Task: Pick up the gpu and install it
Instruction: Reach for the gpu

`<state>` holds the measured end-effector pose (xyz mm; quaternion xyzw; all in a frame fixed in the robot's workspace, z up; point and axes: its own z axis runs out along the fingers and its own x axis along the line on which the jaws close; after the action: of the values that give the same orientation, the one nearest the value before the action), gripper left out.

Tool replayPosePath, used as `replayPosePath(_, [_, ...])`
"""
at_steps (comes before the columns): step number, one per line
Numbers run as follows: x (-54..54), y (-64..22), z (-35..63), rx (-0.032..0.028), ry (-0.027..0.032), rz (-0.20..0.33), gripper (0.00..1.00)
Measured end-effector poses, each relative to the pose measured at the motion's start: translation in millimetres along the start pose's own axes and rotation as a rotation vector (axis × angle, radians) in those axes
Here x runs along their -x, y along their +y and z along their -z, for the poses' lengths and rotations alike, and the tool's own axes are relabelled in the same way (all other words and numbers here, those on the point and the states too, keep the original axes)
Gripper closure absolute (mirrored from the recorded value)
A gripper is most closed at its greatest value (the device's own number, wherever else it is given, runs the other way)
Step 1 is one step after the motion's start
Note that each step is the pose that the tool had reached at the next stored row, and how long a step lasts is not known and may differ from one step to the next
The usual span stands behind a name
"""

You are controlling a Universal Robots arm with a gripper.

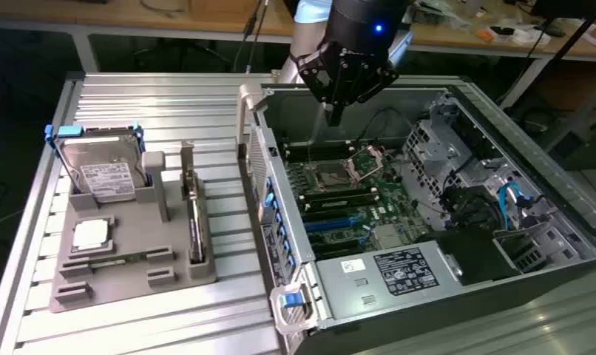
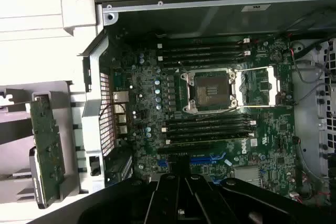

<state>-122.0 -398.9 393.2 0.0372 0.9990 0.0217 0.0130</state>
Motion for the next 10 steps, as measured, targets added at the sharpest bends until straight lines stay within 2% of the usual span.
replayPosePath(10, [0.0, 0.0, 0.0, 0.0000, 0.0000, 0.000, 0.89])
